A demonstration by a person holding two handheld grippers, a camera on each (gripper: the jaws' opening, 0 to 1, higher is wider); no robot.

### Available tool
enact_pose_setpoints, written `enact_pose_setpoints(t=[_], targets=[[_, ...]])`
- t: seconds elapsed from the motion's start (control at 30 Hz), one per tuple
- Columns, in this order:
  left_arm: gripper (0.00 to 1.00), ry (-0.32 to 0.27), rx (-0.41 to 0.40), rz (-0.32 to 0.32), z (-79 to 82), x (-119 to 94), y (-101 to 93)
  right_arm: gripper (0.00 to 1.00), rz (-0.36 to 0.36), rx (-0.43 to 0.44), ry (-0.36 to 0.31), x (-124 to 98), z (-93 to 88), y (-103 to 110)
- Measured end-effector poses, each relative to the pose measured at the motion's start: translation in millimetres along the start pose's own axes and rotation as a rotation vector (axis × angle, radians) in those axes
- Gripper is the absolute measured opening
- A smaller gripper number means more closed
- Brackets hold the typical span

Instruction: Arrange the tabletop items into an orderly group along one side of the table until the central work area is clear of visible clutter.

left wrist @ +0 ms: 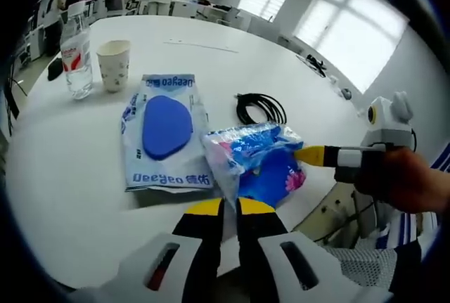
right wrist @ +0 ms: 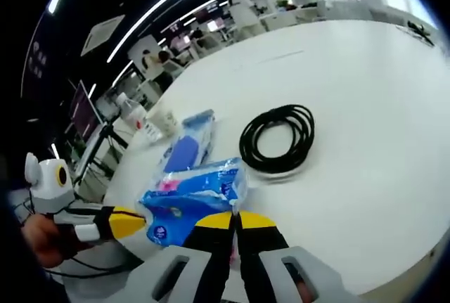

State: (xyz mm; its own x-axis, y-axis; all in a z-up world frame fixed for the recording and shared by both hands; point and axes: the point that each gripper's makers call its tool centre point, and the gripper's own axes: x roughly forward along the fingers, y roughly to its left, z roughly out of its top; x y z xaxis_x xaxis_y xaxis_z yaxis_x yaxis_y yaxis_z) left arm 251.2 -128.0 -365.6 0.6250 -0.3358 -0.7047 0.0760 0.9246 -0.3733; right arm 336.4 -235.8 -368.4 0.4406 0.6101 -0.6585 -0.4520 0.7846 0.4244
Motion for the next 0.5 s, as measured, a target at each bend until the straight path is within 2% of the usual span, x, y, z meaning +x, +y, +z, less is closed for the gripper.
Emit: enact_pose_setpoints(t=[0.13, 0.5], targets=[[0.04, 0.005, 0.009, 0.007, 1.8, -2.5, 1.8, 0.00, -0.022, 0.000, -0.018, 0.4, 13.3, -9.6], [0.04, -0.018, -0.059, 0.031, 1.5, -6.3, 17.1, 0.00, -0.056, 0.009, -0.091, 1.4, 64.8, -37.8]])
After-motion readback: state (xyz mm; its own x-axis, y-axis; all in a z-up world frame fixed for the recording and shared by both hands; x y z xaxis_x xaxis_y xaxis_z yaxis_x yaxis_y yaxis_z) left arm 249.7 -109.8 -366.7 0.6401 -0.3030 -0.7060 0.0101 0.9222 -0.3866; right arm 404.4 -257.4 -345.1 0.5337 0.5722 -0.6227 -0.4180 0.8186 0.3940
